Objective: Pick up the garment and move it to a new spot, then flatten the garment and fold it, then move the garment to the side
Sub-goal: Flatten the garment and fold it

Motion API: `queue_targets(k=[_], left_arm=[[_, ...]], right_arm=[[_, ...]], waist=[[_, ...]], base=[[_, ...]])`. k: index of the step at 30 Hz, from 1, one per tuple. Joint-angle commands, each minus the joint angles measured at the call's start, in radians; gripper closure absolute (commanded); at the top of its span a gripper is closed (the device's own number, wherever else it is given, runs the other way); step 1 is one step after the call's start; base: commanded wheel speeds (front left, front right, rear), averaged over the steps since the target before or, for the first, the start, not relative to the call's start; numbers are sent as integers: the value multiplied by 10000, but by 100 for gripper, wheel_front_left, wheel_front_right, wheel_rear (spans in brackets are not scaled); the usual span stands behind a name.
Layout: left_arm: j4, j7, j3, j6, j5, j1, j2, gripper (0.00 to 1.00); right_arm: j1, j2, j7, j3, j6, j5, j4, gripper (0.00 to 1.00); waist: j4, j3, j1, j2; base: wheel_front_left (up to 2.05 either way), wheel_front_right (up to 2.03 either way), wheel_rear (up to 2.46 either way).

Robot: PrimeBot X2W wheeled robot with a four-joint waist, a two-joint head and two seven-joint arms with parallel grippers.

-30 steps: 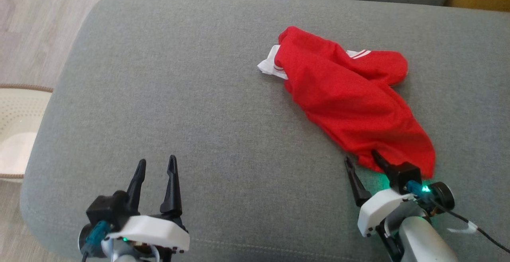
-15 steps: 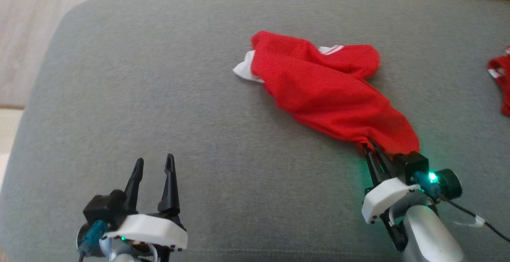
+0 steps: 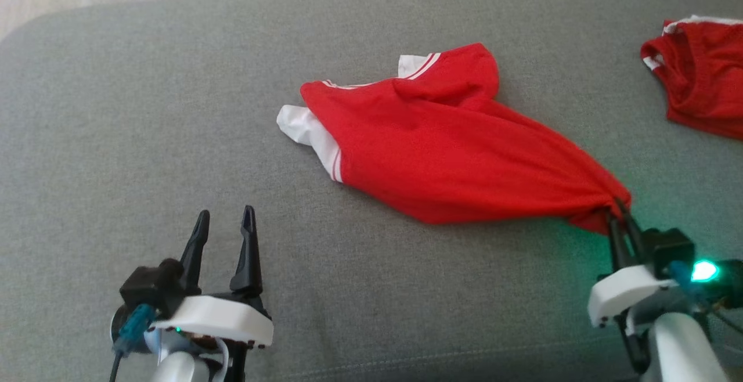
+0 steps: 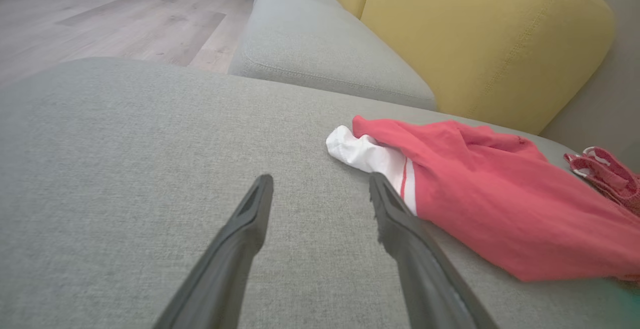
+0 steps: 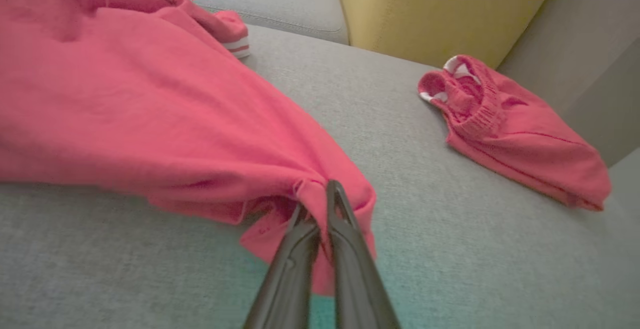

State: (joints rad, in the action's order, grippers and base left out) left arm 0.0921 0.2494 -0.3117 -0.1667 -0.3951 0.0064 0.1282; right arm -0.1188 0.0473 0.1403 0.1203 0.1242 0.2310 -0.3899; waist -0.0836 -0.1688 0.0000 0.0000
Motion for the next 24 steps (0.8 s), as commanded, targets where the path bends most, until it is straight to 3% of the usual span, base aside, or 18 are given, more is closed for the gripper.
queue_targets(k=[1, 7, 8, 9, 10, 24], left_arm=[[-247, 124, 300, 39, 131, -404, 27, 0], [-150, 124, 360, 47, 170, -490, 51, 0], [-132, 124, 368, 47, 173, -490, 48, 0], [-112, 124, 379, 52, 170, -490, 46, 0], [-92, 124, 393, 55, 164, -490, 43, 0], [167, 119, 416, 102, 199, -519, 136, 0]], right_arm=[[-449, 48, -10, 48, 65, 86, 310, 100], [-973, 136, 90, 1256, 65, 473, 93, 100], [-1022, 134, 123, 1347, 65, 532, 31, 78], [-1048, 130, 150, 1407, 65, 596, -9, 49], [-1057, 122, 177, 1444, 65, 652, -41, 0], [-895, 43, 762, 1472, 65, 134, 416, 0]], waist=[[-8, -119, 0, 0], [160, -194, 0, 0], [183, -182, 0, 0], [199, -163, 0, 0], [203, -140, 0, 0], [-710, 318, 0, 0]], base=[[0, 0, 0], [0, 0, 0], [0, 0, 0], [0, 0, 0], [0, 0, 0], [0, 0, 0]])
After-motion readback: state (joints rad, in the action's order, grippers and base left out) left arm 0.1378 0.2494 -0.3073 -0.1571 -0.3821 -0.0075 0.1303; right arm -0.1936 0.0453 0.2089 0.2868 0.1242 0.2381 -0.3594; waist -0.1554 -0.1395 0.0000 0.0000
